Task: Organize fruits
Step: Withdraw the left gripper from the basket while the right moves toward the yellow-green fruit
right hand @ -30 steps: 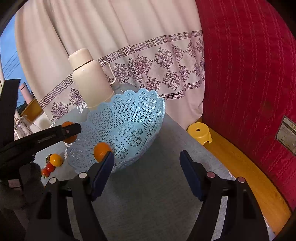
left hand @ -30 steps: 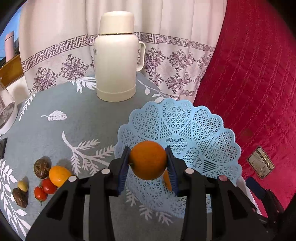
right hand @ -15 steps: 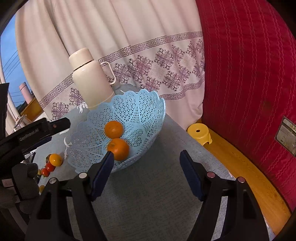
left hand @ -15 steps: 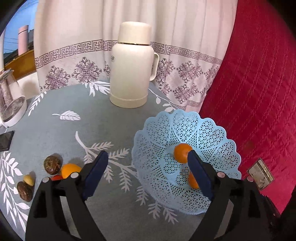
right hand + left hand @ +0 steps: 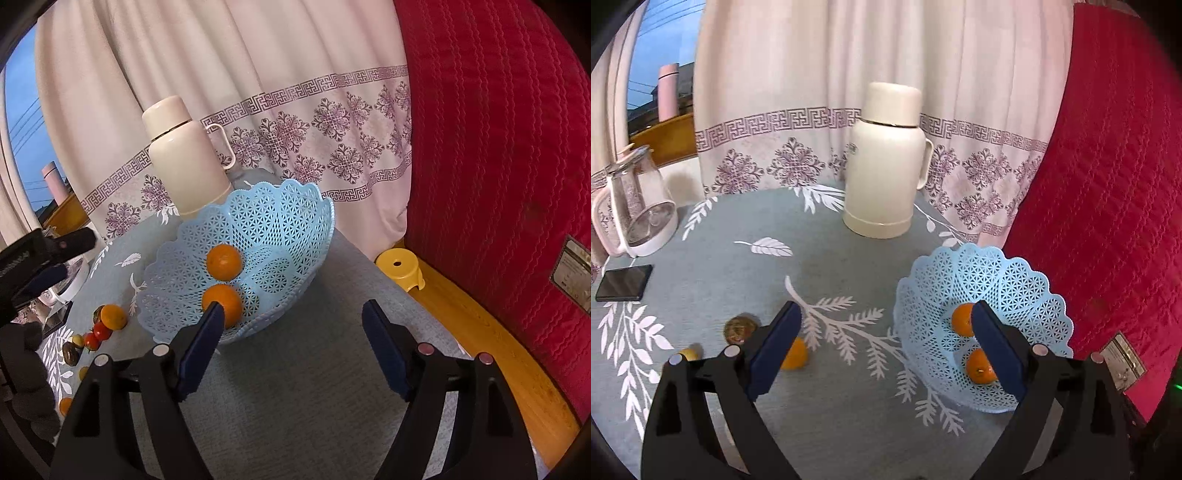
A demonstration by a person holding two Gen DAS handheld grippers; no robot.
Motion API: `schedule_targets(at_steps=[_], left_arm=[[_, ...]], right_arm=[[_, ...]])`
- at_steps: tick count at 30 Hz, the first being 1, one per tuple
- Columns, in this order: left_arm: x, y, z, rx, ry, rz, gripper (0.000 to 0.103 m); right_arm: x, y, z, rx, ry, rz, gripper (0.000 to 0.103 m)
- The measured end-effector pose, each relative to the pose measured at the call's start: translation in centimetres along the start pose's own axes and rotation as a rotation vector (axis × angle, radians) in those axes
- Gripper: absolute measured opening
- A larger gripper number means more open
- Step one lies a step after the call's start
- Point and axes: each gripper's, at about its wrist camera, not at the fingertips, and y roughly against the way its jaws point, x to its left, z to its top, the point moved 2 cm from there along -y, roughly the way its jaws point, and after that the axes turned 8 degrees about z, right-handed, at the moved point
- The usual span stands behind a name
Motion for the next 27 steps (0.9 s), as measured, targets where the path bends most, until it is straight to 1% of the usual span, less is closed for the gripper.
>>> schedule_targets(at_steps=[11, 18, 22, 27], left_arm=[[4.9, 3.1, 0.0, -0.022, 0.061, 0.082, 0.095], [11.5, 5.4, -0.7, -0.037, 0.167, 0.158, 0.095], [14.9, 6.3, -1.3, -0.035, 0.215, 0.205, 0.096], [18.1, 7.0, -2.5, -0.022, 0.257, 0.247, 0.096]], right_arm=[[0.5, 0.1, 0.1, 0.009, 0.026, -0.011, 0.077], [0.9, 0.8, 0.1, 0.022, 0.011, -0.009, 0.077], [1.9, 1.6, 0.0, 0.023, 0.012, 0.015, 0.077], [4.5, 2.3, -0.2, 0.024, 0.059, 0.071, 0.077]])
